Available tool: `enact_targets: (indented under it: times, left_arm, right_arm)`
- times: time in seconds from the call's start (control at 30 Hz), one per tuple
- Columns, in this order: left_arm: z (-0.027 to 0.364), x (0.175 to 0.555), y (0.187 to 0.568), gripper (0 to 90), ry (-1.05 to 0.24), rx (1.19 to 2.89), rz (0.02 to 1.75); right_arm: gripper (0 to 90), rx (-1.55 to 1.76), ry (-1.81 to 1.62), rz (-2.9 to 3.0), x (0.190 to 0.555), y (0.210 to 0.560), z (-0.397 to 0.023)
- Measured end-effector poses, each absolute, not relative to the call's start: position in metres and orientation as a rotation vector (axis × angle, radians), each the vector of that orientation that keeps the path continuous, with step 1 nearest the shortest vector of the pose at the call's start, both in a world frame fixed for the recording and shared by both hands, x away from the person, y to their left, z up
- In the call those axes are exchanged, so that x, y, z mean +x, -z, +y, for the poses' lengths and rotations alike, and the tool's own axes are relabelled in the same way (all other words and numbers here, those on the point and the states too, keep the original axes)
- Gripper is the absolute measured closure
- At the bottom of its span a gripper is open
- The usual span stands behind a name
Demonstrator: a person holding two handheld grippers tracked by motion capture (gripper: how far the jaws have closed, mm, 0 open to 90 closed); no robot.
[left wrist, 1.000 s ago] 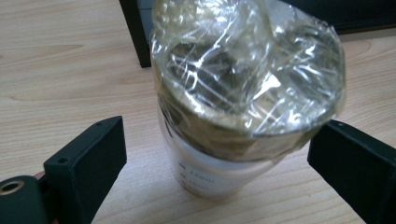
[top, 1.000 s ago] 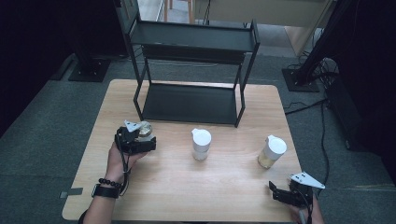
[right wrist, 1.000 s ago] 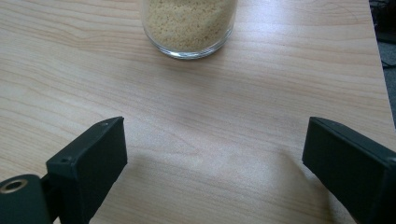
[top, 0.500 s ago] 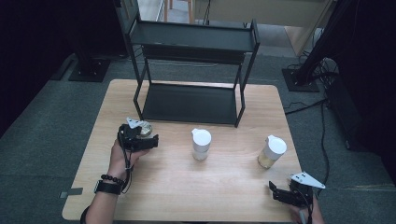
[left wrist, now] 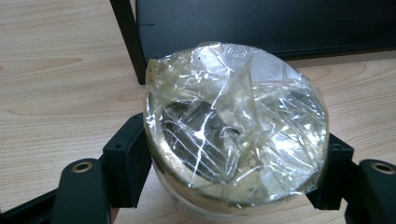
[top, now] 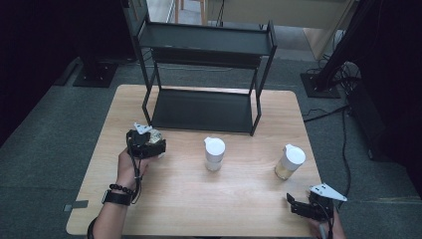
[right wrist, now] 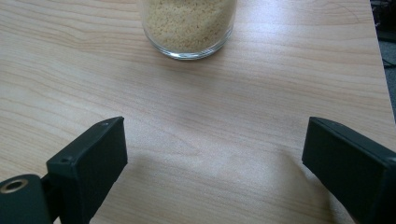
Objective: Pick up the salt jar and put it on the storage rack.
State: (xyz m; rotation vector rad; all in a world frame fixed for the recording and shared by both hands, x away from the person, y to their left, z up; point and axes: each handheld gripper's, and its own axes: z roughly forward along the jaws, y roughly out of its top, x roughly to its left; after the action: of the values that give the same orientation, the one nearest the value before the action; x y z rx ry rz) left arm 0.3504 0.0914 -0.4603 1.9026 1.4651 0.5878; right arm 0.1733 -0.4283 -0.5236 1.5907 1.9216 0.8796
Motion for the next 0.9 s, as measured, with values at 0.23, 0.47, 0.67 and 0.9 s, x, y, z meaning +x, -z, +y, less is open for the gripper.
enact_targets:
  times: [0.23, 0.47, 0.67, 0.9]
  left_arm:
    - [0.089, 0.351, 0.458, 30.0, -0.606, 1.925, 1.459]
    - [0.087, 0.352, 0.457, 30.7, -0.629, 1.921, 1.463]
    - [0.083, 0.357, 0.456, 30.8, -0.612, 1.931, 1.458]
    - [0.077, 0.360, 0.452, 30.8, -0.611, 1.929, 1.444]
  right_arm:
    - [6.3, 1.596, -0.881, 1.917, 0.173, 0.524, -0.429]
    - [6.3, 1.600, -0.884, 1.914, 0.174, 0.524, -0.429]
    - [6.3, 1.600, -0.885, 1.916, 0.174, 0.524, -0.429]
    - [6.1, 1.598, -0.885, 1.919, 0.174, 0.524, -0.429]
